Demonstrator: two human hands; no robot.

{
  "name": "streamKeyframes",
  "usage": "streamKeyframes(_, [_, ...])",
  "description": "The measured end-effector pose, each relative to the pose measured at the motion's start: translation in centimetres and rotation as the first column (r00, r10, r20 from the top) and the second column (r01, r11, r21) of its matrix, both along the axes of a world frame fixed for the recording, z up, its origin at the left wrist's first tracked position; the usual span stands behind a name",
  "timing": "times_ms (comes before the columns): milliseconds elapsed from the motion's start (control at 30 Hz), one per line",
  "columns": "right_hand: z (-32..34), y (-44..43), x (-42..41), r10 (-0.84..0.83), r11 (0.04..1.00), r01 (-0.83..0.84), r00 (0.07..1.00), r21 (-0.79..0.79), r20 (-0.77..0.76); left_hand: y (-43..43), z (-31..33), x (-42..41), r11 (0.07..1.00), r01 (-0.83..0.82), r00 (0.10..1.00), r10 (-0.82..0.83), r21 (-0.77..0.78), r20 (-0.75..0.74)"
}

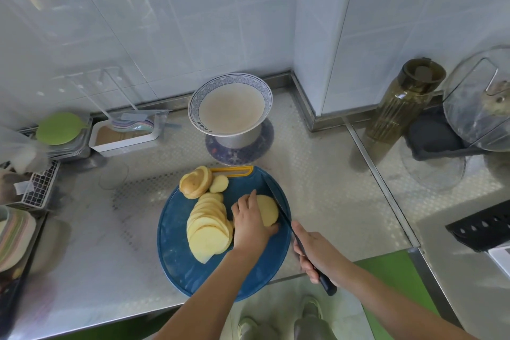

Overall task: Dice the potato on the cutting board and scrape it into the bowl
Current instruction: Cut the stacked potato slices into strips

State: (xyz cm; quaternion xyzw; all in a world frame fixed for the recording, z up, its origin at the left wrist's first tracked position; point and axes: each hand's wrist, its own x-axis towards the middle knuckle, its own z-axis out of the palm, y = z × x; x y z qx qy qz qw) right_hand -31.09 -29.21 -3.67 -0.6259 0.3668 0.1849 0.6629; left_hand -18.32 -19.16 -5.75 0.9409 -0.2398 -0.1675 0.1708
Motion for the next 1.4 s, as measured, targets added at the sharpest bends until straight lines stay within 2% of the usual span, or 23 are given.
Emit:
streamKeyframes(167, [0.3, -0.6, 0.2, 0.089, 0.983, -0.085, 0.996, -0.164, 0.016, 0.1, -0.6, -0.5, 0.995, 0.002, 0.997, 0.006, -0.099, 0.078])
streamKeyframes(300, [1.1, -1.1, -0.1, 0.154, 0.951, -0.133, 0.987, -0.279, 0.055, 0.4, -2.0, -0.7, 0.975, 0.037, 0.968, 0.020, -0.220, 0.252])
streamKeyframes(633, [1.7, -1.6, -0.4, 0.258, 0.889, -0.230, 0.966, -0.396, 0.018, 0.2, -2.5, -0.6, 0.965, 0.030, 0.961, 0.043, -0.259, 0.272])
streamKeyframes(933, [1.8, -2.8, 0.0, 0.276, 0.912, -0.270, 0.961, -0.308, -0.023, 0.2, -2.7, -0.5, 0.960, 0.034, 0.957, 0.050, -0.280, 0.285])
streamKeyframes(1133, [1.9, -2.5, 0.3, 0.320, 0.876, -0.322, 0.945, -0.361, -0.067, 0.2, -3.2, -0.4, 0.961, 0.023, 0.957, 0.058, -0.275, 0.283])
streamKeyframes(1400, [1.8, -3.7, 1.3, 0.344, 0.902, -0.364, 0.931, -0.231, -0.120, 0.1, -3.2, -0.4, 0.957, 0.020, 0.952, 0.071, -0.291, 0.299])
